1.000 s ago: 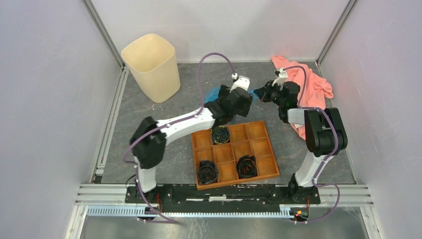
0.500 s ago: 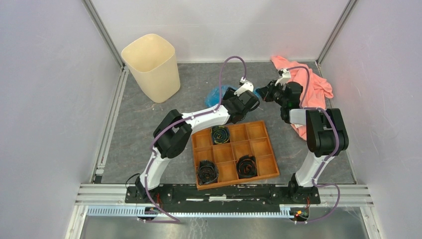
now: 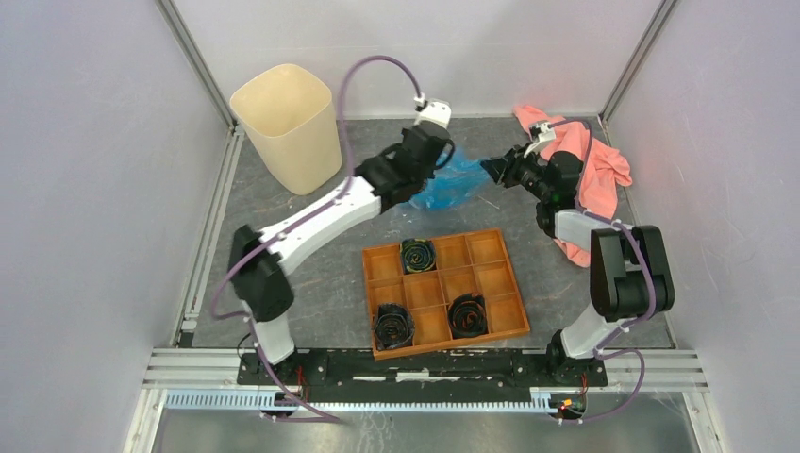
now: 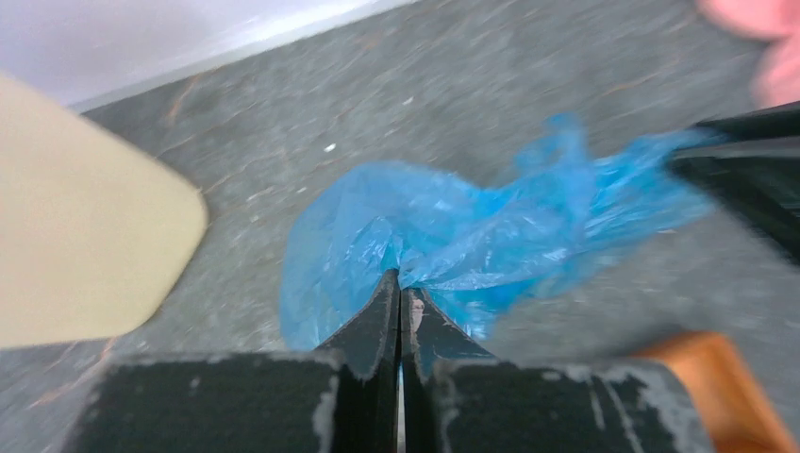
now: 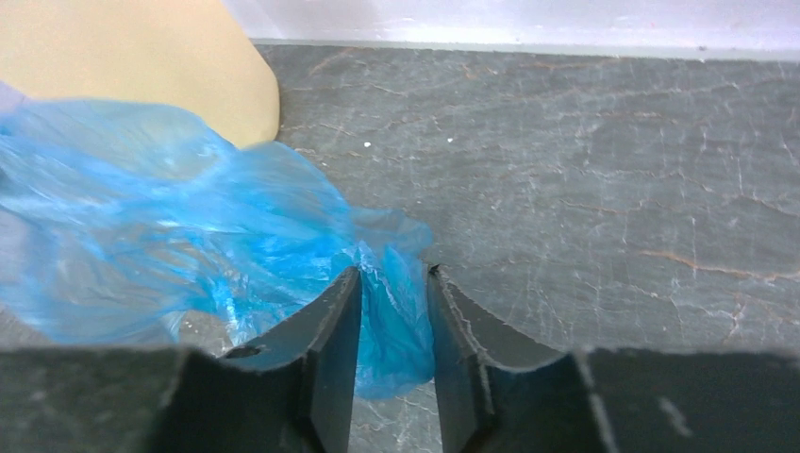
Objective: Put the trash bags into the trash bin
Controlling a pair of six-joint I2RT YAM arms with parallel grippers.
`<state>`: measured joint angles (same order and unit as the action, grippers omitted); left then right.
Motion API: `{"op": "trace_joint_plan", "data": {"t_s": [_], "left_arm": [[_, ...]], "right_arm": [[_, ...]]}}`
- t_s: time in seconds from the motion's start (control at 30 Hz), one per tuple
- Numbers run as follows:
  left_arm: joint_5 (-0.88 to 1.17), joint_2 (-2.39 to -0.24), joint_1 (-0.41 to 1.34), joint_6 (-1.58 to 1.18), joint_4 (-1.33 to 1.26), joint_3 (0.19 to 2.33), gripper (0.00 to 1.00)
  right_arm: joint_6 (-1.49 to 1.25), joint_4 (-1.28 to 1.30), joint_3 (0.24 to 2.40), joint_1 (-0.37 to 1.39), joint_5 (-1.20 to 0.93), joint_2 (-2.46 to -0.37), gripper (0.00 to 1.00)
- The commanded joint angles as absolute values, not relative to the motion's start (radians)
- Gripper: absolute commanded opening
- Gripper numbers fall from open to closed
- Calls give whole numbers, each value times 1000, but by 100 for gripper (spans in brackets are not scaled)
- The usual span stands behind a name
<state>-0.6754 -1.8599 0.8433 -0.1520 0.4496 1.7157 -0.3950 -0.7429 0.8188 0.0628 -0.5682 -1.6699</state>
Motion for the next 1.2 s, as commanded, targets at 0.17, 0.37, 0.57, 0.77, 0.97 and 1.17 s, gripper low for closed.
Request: {"op": "trace_joint_plan", "data": {"t_s": [0.17,0.37,0.57,0.77,0.97,1.17], "left_arm": [[-70,-1636,619,-309,549,1731,2],[112,-1601,559,-336,508,1692,2],[200,-1594,508,-432,468,1673,2],[193,-1580,468,-497,462,1626,2],[285,-1530,375,-601,341,1468,2],[394,-1505,234,-718,178,1264,2]], "right_arm": [[-327,-540,823,84,-563,-1487,58],[-401,-498,719,86,-601,-1433,77],[-467,-566,625,36,-711,-1420,85],[-476,-536,662,5,-744,-1388,87],[-341,-390,687,6,-678,-1363,87],[-267,-394,666,55,-609,-1399,86]]}}
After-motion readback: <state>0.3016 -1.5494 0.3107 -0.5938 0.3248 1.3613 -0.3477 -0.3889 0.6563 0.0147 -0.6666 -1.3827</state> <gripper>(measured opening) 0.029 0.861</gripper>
